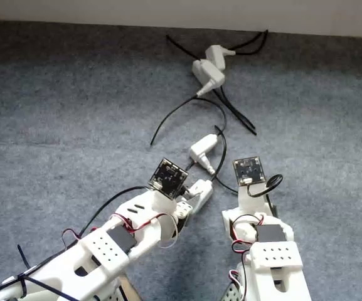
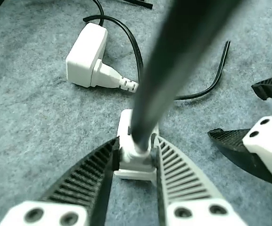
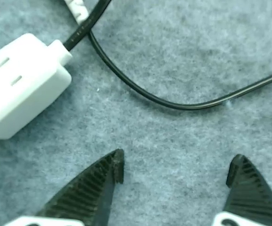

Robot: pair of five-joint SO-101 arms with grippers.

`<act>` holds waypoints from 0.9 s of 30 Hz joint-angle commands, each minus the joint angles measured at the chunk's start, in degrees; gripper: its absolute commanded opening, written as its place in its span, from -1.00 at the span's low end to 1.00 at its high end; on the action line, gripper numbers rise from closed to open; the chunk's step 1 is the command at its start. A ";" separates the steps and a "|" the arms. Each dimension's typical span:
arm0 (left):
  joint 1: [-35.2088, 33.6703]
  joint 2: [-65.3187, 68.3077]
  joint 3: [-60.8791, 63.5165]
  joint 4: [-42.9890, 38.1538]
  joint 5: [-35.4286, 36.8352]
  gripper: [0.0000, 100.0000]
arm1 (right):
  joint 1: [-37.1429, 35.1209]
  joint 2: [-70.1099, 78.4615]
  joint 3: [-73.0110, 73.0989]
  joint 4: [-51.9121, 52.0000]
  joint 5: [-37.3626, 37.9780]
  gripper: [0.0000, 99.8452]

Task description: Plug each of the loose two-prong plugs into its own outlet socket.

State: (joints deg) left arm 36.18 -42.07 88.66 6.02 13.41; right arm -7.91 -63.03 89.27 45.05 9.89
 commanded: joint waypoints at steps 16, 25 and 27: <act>6.99 -0.04 1.36 0.09 1.32 -0.98 | -0.66 -0.66 -0.40 -0.75 0.35 -0.31; 6.99 -0.22 1.36 1.32 1.67 -0.50 | -0.66 -0.66 -0.40 -0.75 0.35 -0.31; 6.99 -1.80 1.01 3.43 1.67 -0.50 | -0.66 -0.66 -0.40 -0.75 0.35 -0.31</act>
State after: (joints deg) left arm 42.24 -42.33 89.98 6.64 14.46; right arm -7.91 -63.03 89.27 45.05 9.89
